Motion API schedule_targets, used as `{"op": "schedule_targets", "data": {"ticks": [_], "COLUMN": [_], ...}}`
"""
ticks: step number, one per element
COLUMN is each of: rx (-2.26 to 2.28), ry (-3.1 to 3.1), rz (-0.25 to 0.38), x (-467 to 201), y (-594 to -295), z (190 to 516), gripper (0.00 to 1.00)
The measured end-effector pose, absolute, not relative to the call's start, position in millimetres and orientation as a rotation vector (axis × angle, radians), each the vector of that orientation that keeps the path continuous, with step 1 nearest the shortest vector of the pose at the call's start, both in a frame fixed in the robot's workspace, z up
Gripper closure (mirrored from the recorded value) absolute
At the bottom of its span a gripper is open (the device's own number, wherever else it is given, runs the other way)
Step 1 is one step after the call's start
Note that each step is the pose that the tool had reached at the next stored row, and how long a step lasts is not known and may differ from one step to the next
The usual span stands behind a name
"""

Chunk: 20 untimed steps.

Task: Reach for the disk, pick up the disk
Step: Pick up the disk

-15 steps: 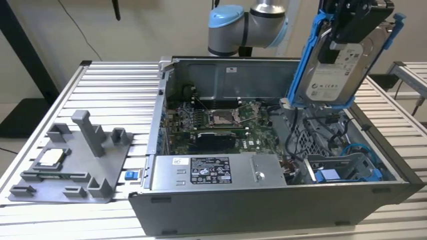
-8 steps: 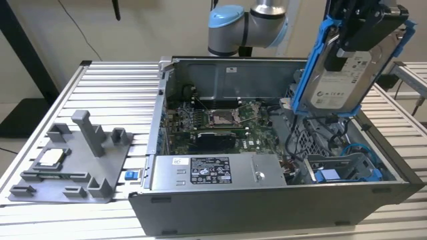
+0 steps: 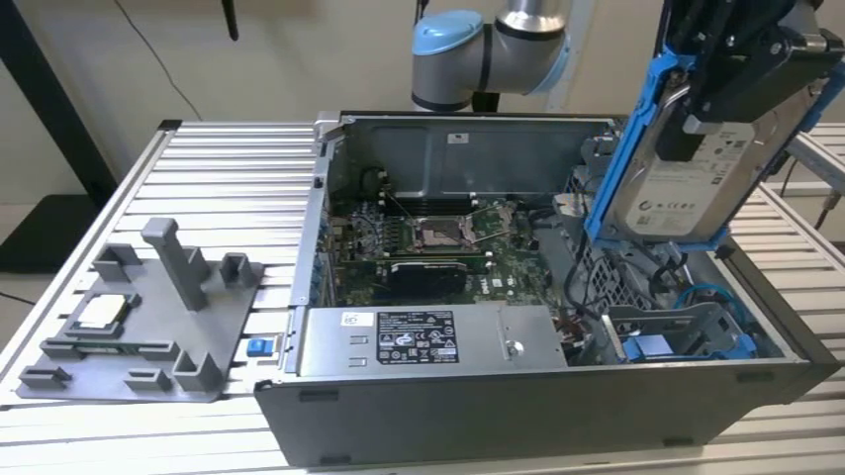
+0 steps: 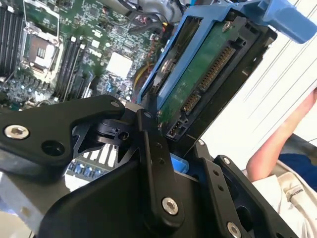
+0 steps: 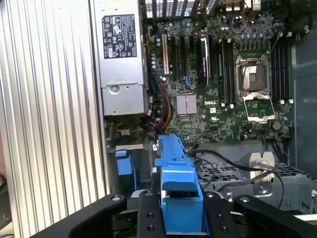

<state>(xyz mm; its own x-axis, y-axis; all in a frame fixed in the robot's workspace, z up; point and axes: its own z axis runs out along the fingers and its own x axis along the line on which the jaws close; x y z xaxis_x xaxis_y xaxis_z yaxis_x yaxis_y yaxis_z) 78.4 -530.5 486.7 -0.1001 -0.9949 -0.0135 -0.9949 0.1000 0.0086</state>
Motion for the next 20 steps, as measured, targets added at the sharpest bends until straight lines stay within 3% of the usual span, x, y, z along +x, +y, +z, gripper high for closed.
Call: {"op": "schedule_targets", "data": {"ticks": [20], "rx": [-2.105], "ry": [2.327], "rz": [0.024], "x": [78.4], "y": [-567.4], "z": [483.1], "gripper": [1.0]}}
